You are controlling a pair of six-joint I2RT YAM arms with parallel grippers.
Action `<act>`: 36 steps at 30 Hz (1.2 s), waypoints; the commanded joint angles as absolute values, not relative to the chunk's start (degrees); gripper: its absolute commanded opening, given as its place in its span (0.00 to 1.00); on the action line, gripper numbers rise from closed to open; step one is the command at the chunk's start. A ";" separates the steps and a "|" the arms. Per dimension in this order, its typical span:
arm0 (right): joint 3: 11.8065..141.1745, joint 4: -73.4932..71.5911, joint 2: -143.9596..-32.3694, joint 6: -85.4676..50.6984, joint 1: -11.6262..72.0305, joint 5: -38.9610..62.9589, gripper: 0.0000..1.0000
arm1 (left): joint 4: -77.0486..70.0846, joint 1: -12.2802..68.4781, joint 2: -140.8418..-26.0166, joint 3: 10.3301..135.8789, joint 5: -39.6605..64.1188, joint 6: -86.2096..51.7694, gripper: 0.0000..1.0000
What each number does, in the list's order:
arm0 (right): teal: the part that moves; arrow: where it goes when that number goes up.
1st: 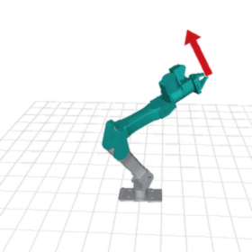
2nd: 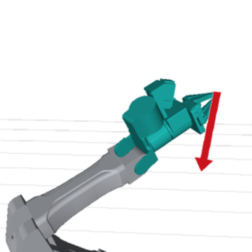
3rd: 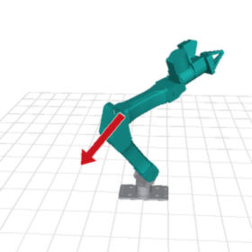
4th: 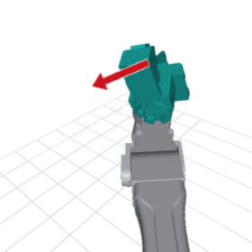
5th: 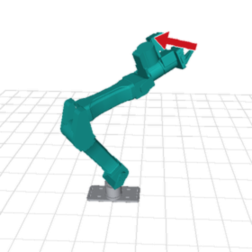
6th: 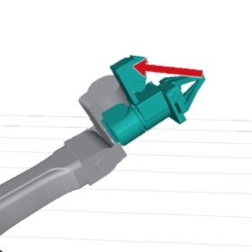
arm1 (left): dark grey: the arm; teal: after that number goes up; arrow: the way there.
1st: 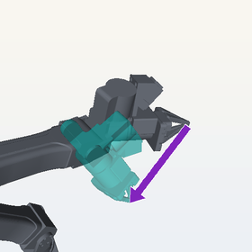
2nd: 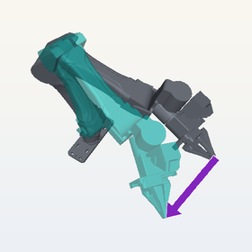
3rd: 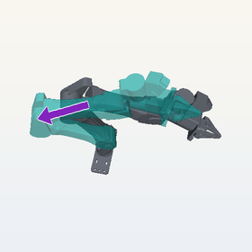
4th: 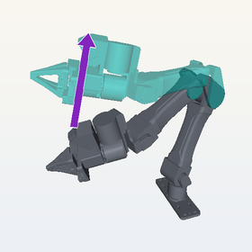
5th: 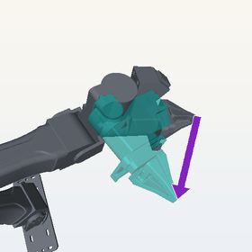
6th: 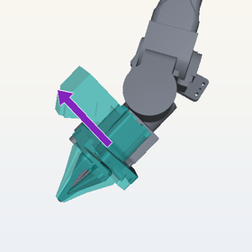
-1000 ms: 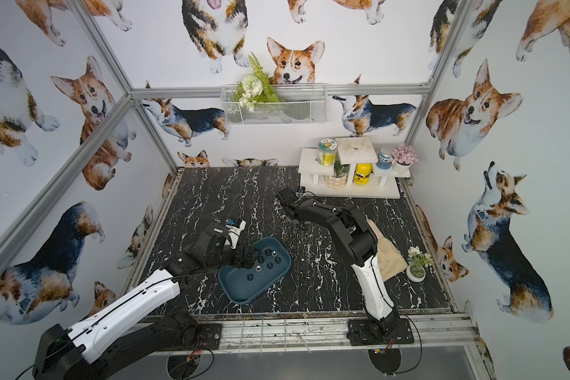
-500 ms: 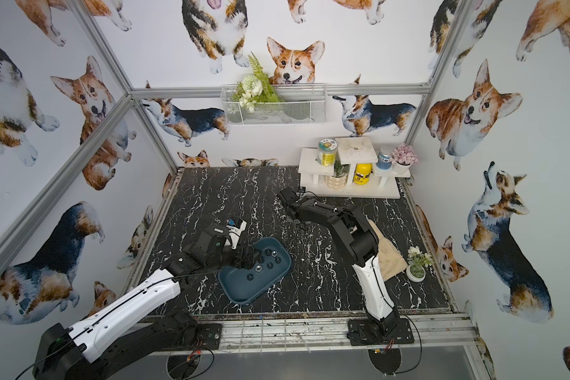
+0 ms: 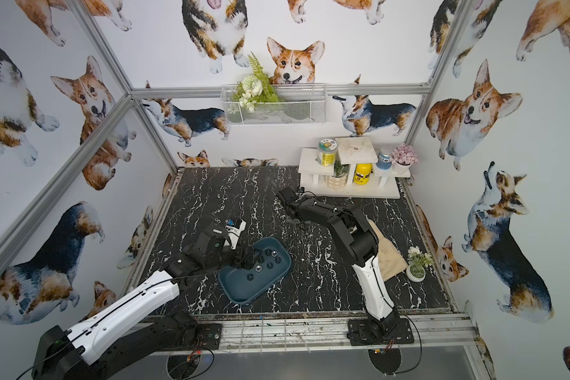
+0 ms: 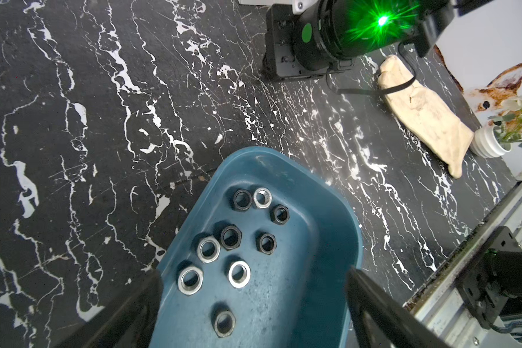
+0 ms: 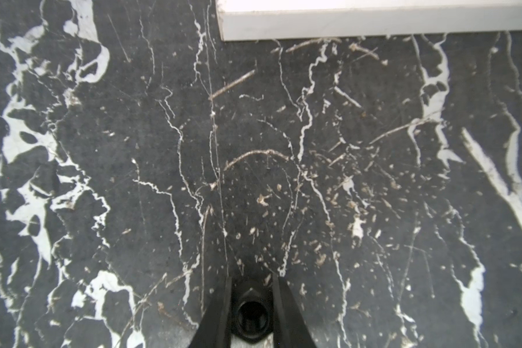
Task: Put the nuts on the desktop into the storage box
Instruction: Pick up the nut from the center of the board.
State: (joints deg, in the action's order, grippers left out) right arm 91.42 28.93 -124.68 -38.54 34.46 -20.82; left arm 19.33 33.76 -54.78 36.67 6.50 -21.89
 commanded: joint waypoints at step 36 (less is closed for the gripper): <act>32.89 -39.32 -61.99 -5.16 32.91 32.60 0.18 | -33.01 28.04 -61.73 31.22 50.80 -66.42 0.90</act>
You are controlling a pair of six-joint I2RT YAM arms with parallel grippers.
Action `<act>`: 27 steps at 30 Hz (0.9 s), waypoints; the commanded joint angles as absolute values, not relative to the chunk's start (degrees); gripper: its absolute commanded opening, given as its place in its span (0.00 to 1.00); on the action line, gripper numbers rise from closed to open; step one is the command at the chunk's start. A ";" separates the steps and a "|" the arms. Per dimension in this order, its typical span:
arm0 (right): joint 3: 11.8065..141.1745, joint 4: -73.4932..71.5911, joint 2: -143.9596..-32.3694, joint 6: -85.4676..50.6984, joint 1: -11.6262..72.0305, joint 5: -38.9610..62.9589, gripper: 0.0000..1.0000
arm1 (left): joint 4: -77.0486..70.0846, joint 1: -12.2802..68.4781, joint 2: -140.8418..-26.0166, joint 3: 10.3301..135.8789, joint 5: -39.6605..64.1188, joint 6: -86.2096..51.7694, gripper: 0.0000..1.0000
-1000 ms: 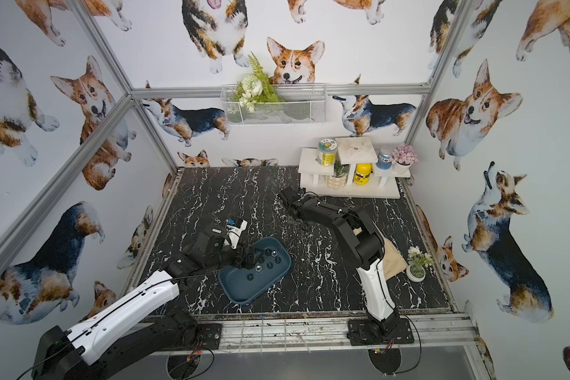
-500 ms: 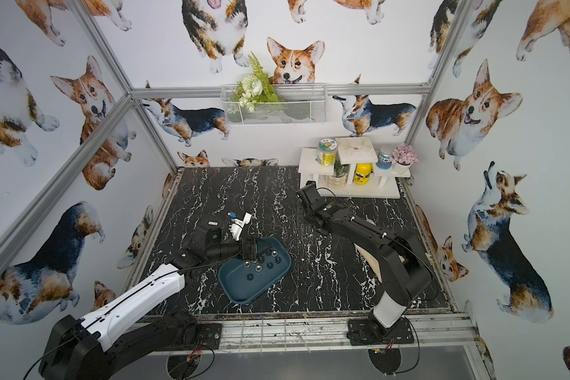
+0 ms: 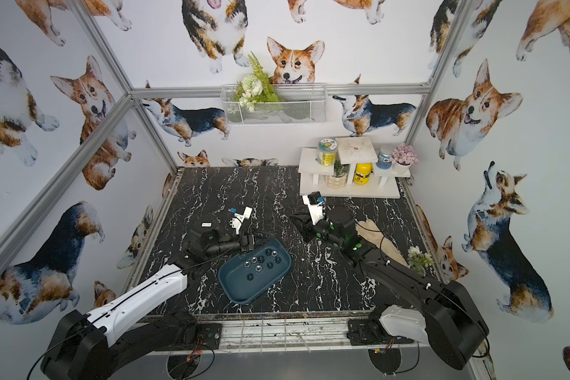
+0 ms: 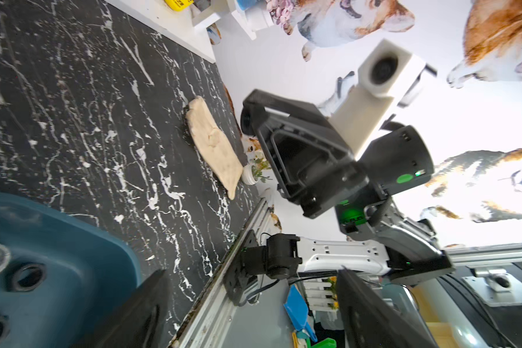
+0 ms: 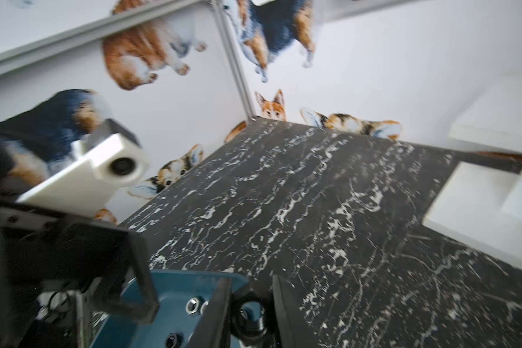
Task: Put the nuts on the desktop into the storage box
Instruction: Pick up the nut from the center of the board.
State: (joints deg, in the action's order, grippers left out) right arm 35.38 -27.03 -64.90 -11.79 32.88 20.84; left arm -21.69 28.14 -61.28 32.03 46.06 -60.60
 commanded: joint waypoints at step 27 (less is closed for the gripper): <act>28.24 -39.05 -52.91 15.23 39.45 48.06 0.13 | -36.32 39.73 -63.59 37.01 62.19 -55.54 0.46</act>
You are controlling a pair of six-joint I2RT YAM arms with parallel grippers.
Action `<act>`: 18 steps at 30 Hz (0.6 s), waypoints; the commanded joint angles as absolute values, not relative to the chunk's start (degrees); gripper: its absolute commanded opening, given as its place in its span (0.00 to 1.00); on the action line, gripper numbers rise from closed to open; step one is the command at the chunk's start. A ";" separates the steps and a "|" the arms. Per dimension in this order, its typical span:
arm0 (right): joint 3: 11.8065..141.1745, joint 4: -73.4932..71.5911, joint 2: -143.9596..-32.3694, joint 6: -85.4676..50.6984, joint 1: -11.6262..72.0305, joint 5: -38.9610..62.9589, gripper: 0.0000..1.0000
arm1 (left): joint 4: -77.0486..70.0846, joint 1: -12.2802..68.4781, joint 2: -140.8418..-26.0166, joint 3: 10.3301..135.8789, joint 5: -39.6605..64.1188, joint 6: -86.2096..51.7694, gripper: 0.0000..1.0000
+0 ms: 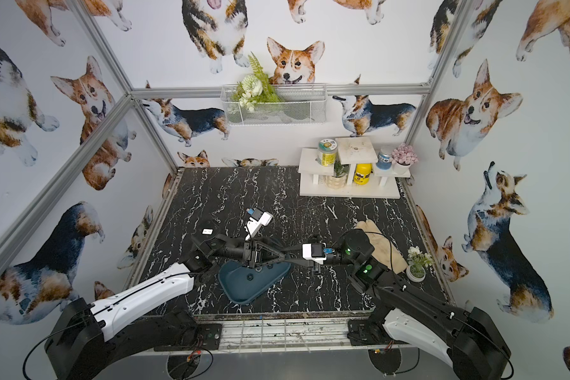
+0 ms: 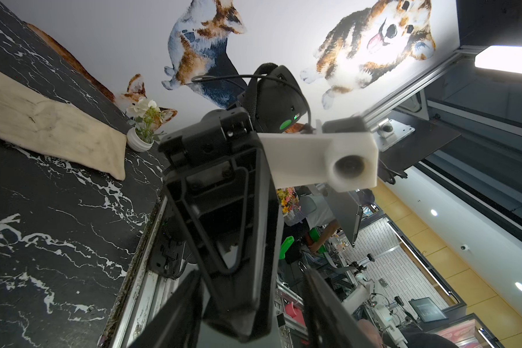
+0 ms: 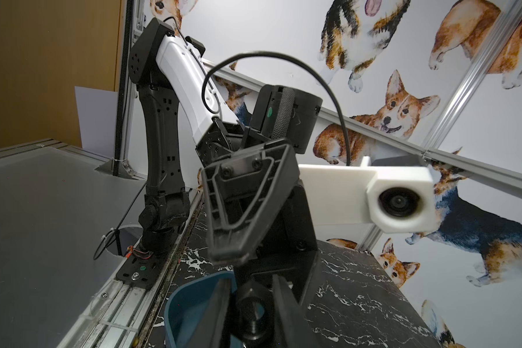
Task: Put the nuts on the desktop into the storage box
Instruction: Pick up the nut from the center of the board.
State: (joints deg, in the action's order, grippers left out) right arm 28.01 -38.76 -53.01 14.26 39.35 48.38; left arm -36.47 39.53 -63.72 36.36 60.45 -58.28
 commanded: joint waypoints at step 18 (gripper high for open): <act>26.84 -38.07 -49.84 16.02 39.52 48.95 0.13 | -31.64 39.82 -61.20 37.71 60.77 -51.60 0.32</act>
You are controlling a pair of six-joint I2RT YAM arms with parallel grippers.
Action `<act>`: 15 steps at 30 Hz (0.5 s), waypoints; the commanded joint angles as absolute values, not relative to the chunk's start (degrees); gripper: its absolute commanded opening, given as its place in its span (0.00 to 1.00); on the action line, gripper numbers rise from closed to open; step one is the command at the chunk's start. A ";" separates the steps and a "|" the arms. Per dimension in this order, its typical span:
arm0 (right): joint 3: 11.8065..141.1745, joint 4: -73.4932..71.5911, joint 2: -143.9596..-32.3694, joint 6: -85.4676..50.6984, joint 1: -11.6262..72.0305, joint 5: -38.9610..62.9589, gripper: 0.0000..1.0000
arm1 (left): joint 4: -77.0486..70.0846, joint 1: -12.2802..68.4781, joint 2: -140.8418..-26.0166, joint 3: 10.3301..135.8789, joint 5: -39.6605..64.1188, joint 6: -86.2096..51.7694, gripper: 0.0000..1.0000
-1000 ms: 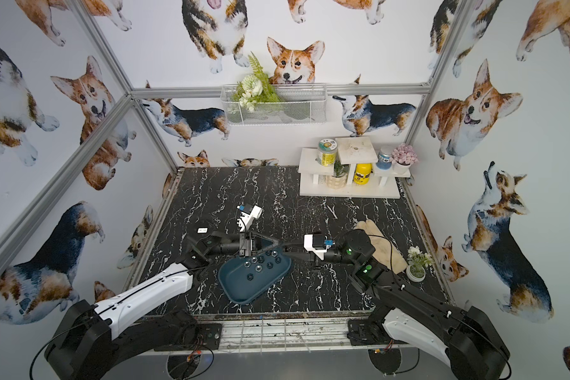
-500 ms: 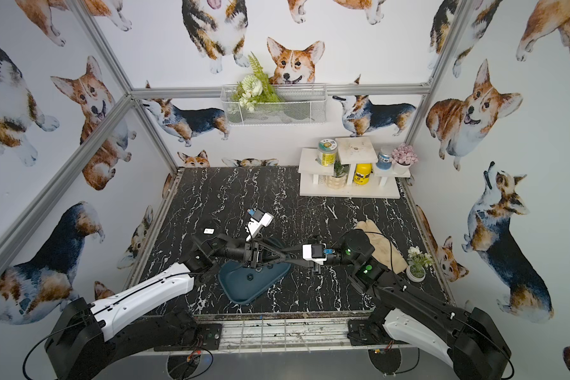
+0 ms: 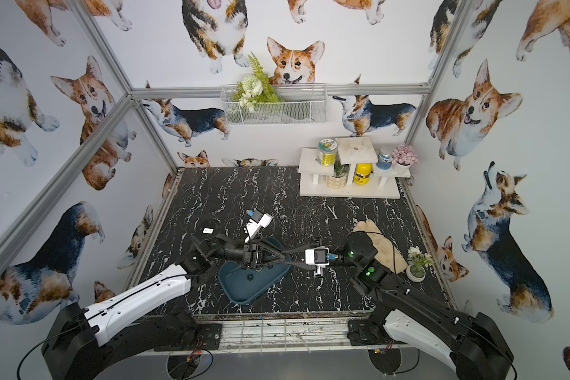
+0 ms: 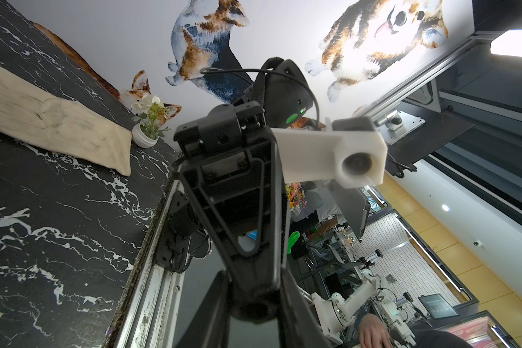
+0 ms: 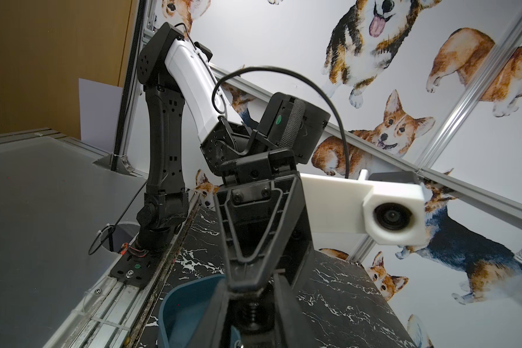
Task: Put the nuts on the desktop into the storage box
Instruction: Pick up the nut from the center of the board.
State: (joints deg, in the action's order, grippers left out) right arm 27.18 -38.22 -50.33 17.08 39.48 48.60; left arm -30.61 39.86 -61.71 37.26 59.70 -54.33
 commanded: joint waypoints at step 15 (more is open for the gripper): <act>26.75 -38.13 -49.92 15.99 39.56 47.81 0.13 | -28.99 39.81 -60.91 38.88 60.47 -49.21 0.35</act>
